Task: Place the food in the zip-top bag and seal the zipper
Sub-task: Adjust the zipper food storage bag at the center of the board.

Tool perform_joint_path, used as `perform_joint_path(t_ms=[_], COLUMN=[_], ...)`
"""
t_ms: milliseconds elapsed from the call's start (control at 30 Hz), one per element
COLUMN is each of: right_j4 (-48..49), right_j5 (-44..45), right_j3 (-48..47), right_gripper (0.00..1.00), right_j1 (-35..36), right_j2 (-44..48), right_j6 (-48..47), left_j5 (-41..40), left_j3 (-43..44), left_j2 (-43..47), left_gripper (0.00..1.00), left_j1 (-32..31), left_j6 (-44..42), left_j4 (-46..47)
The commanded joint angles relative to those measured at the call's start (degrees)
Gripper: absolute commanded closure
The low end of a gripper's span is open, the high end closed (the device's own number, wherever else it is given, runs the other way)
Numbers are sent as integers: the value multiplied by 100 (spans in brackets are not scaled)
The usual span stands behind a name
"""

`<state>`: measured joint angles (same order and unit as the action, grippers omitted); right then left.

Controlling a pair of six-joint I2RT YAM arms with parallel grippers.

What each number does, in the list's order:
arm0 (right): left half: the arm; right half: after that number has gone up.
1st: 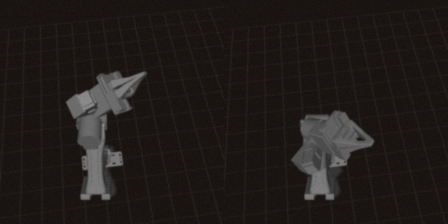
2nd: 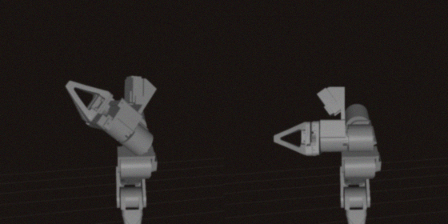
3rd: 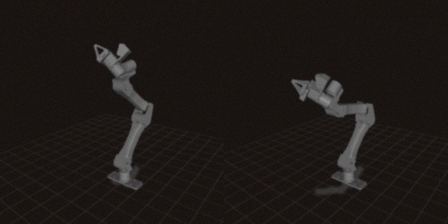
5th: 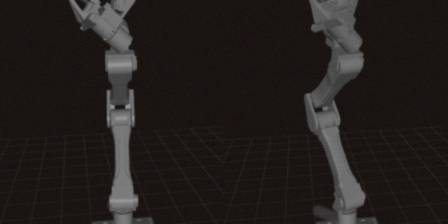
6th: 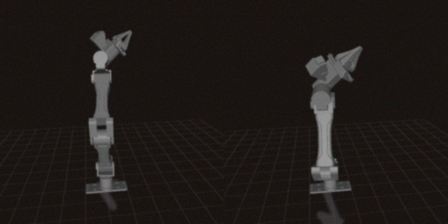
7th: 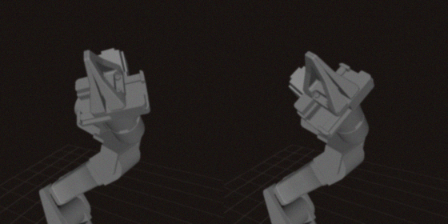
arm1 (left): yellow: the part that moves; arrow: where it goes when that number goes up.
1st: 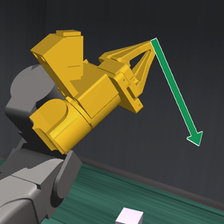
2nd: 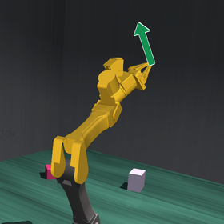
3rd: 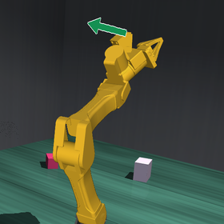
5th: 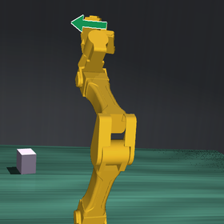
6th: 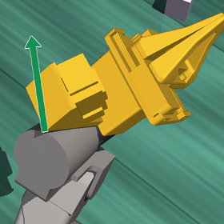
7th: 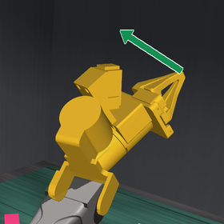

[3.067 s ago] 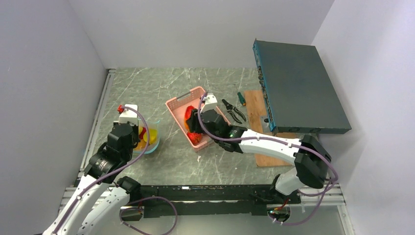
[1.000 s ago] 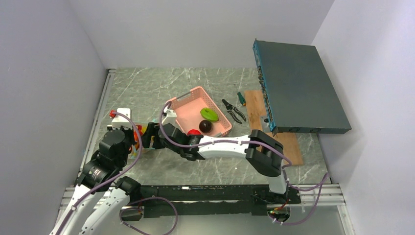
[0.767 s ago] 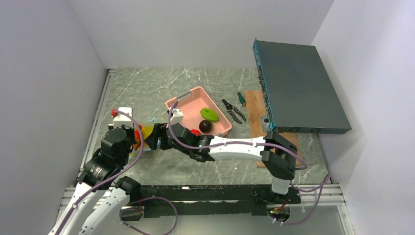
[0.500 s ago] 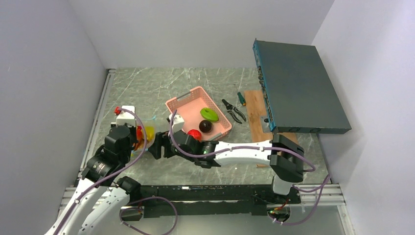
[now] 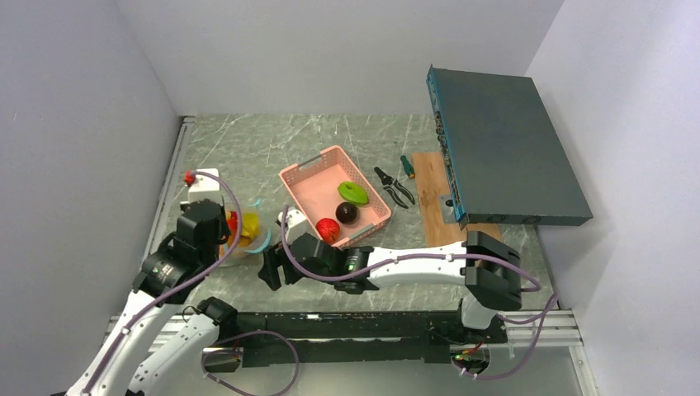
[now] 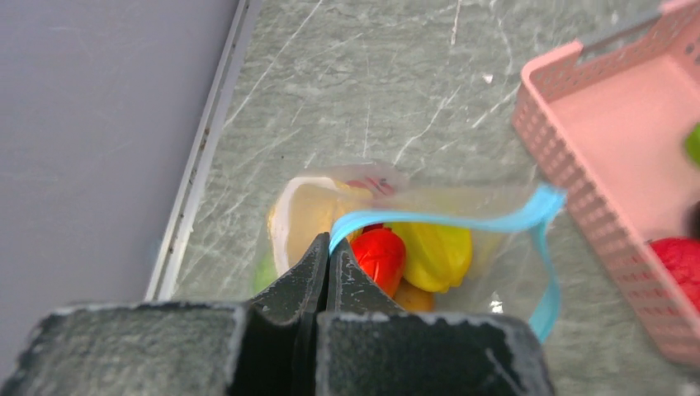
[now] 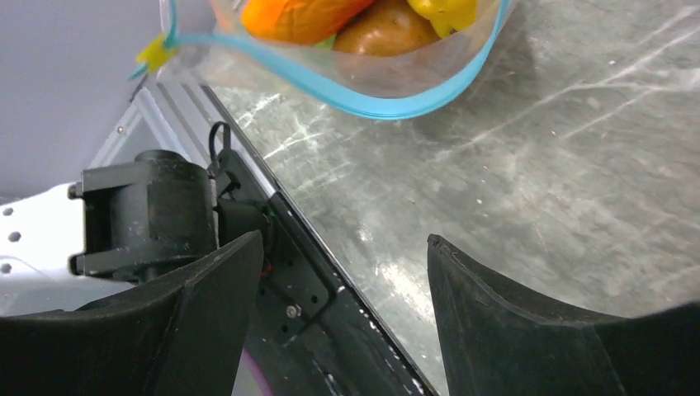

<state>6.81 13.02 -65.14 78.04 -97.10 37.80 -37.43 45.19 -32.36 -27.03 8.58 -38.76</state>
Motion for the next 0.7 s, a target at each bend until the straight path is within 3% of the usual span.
perform_joint_path(t_ms=[0, 167, 300, 500, 667], right_j4=[-270, -414, -504, -154, 278], right_j5=[228, 239, 418, 784, 937], right_j3=[160, 240, 367, 931, 1108], right_gripper=[25, 25, 25, 24, 23], right_j1=[-17, -22, 41, 272, 550], right_j2=[554, 778, 1038, 1566, 1714], right_j6=[-376, -577, -875, -1326, -1605], left_j5=[-412, -265, 234, 452, 748], left_j3=[1240, 2310, 2497, 1830, 721], left_j2=[-428, -1293, -1347, -316, 890], left_gripper=[100, 100, 100, 100, 100], left_j1=[23, 31, 33, 31, 31], left_j6=[1341, 3234, 4493, 6323, 7699], left_j4=[-921, -2512, -3024, -2794, -2463])
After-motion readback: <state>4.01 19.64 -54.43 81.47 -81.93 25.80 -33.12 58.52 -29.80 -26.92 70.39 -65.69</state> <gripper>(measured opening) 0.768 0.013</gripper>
